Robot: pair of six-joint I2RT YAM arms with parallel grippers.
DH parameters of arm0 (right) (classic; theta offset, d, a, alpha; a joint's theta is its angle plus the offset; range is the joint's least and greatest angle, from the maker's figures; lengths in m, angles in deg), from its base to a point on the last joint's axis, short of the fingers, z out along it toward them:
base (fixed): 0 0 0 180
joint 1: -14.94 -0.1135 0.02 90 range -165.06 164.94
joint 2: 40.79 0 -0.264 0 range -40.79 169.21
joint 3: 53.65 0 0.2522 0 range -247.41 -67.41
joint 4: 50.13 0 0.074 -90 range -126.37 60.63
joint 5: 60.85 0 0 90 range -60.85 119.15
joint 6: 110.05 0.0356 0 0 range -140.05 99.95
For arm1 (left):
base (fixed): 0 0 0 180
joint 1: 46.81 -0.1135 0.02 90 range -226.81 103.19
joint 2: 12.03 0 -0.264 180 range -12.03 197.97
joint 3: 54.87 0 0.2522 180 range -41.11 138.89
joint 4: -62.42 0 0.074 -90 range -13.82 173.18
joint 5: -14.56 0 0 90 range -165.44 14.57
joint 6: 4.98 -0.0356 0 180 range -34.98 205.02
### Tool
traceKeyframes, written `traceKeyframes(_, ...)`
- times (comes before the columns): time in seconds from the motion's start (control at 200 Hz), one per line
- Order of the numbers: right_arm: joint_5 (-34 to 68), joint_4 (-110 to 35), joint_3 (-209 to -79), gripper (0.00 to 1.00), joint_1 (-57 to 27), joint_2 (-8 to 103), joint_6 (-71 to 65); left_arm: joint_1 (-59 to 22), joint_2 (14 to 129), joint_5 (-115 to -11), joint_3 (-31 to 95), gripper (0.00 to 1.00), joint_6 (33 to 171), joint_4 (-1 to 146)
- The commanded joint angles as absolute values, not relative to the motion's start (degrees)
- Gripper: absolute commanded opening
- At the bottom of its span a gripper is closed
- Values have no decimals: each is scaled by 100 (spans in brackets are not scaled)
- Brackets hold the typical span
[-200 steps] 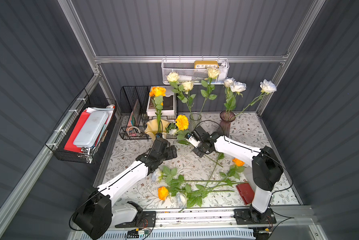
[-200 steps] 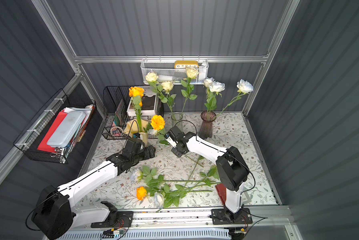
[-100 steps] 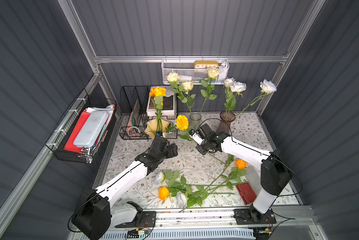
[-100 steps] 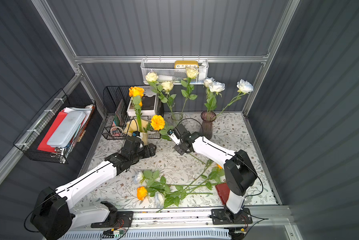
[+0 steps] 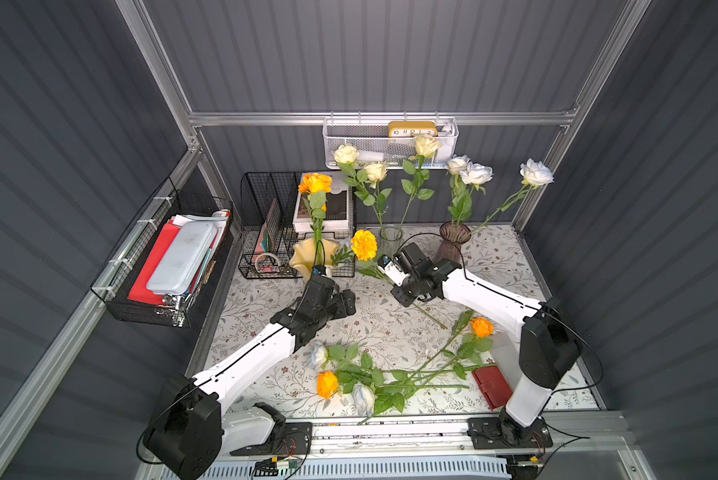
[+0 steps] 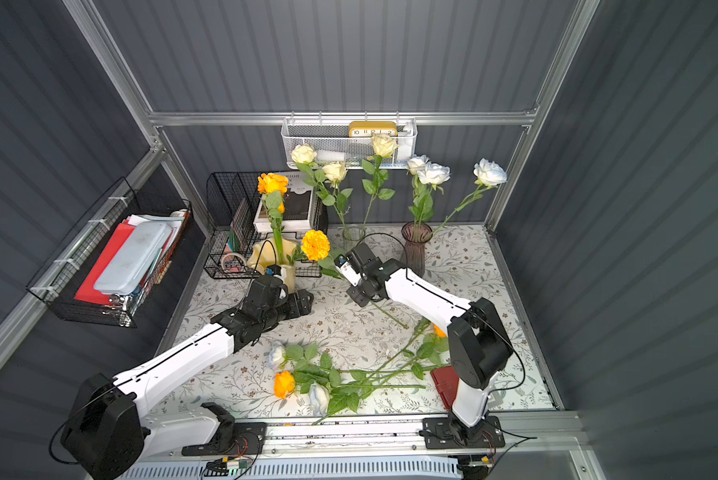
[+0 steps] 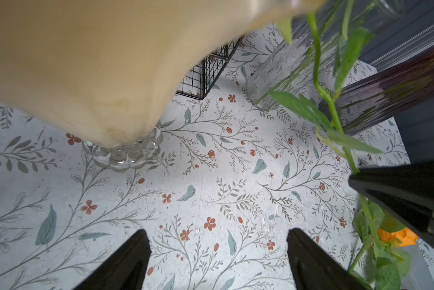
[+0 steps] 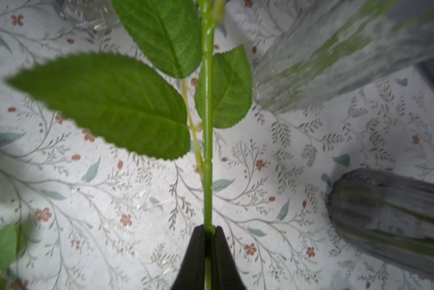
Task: Arrange the flowers in different vases according to their colors
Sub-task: Pick up the flower at the center of the board, then insert the flower into the vase.
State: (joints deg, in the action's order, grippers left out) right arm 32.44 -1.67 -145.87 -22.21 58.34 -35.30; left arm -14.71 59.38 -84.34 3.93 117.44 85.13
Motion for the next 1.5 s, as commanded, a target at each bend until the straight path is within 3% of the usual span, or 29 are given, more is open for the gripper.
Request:
traceKeyframes(0.0, 2955, 311, -14041, 0, -2327, 5145, -3110, -1516, 5805, -8369, 258, 89, 11661, 8480)
traceKeyframes(0.25, 3066, 718, -13062, 0, -2702, 3784, -2429, -1513, 5775, -8337, 240, 89, 11659, 8463)
traceKeyframes(0.46, 3982, 1496, -12768, 0, -2699, 2593, -1669, -1509, 5696, -8343, 260, 89, 11655, 8484)
traceKeyframes(0.62, 4146, 1056, -12968, 0, -2525, 2147, -1703, -1512, 5805, -8310, 244, 89, 11613, 8466)
traceKeyframes(0.896, 4439, -1350, -14745, 0, -2359, 2996, -2503, -1511, 5763, -8395, 223, 89, 11604, 8538)
traceKeyframes(1.036, 4454, -2700, -15454, 0, -1868, 3415, -2767, -1513, 5767, -8435, 165, 89, 11617, 8564)
traceKeyframes(1.161, 4541, -3864, -15547, 0, -1496, 3618, -3089, -1513, 5808, -8466, 142, 89, 11615, 8549)
traceKeyframes(1.491, 4666, -5262, -15262, 0, -541, 4331, -3386, -1509, 5988, -8498, 143, 89, 11613, 8553)
